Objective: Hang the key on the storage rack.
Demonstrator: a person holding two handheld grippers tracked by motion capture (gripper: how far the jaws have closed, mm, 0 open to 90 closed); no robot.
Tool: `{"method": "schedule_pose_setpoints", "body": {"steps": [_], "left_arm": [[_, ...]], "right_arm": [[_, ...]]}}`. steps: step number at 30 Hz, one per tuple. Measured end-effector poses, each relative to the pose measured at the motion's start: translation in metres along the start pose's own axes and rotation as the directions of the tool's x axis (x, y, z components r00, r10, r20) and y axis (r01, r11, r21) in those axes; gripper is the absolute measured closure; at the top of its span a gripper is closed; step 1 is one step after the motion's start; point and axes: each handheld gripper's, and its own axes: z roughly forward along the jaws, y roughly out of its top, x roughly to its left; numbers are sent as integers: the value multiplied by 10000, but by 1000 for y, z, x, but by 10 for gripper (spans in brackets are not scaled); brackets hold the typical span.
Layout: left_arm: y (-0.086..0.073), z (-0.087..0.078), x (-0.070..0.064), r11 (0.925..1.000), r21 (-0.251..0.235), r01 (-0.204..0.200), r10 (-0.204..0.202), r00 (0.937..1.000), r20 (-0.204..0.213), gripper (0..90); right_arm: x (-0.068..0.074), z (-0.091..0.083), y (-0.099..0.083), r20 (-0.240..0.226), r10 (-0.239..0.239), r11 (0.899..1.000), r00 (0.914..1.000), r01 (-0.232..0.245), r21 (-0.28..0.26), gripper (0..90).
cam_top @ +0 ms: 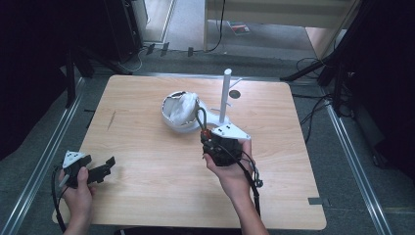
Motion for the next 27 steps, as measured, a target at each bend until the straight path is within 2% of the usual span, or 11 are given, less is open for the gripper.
{"method": "schedule_pose_setpoints", "body": {"steps": [12, 18, 27], "left_arm": [[-1, -1, 0, 10000, -39, 52, -52, 10000, 34, 77], [0, 0, 0, 10000, -1, 54, -54, 10000, -17, 77], [0, 0, 0, 10000, 20, 14, -14, 10000, -34, 77]], "right_arm": [[-13, -11, 3, 466, 71, 9971, 9989, -36, -761, 690], [-19, -17, 2, 798, 211, 9920, 9966, -109, -1254, 690], [-30, -20, 1, 1132, 350, 9877, 9930, -171, -1551, 690]]}}
